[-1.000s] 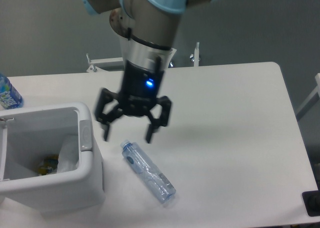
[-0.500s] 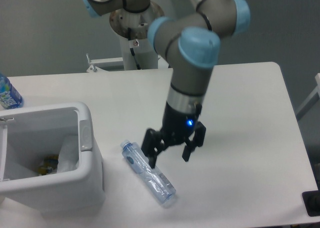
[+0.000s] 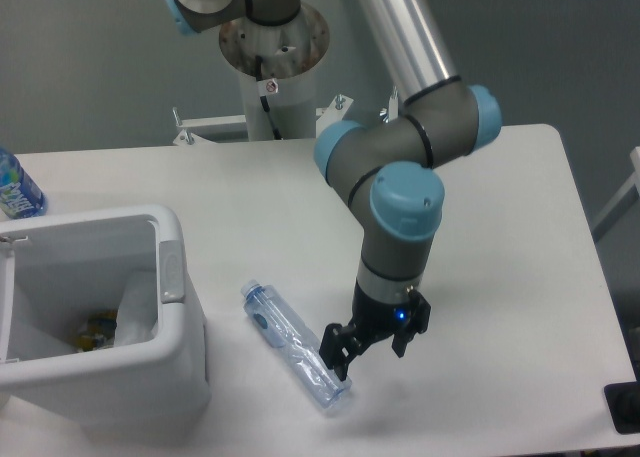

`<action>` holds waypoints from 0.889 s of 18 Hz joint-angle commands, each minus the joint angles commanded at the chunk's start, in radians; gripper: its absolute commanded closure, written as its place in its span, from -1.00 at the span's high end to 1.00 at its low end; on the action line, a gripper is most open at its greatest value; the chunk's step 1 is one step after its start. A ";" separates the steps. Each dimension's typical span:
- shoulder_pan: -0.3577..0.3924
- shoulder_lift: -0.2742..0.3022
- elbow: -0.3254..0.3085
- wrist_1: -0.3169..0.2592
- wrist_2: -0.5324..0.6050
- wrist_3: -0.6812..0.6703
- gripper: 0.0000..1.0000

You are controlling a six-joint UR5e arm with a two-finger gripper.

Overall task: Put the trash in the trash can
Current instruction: 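Move the open gripper over the clear water bottle and lower, then rotate the gripper, close on the bottle's end and lift it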

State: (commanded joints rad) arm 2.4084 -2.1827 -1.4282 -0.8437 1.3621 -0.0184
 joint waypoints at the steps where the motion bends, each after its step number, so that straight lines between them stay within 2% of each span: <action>1: -0.003 -0.012 0.002 0.000 0.011 0.000 1.00; 10: -0.067 -0.052 -0.008 0.000 0.066 -0.002 1.00; 16: -0.069 -0.075 -0.011 -0.002 0.098 -0.008 1.00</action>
State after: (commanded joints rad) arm 2.3393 -2.2579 -1.4389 -0.8452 1.4603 -0.0261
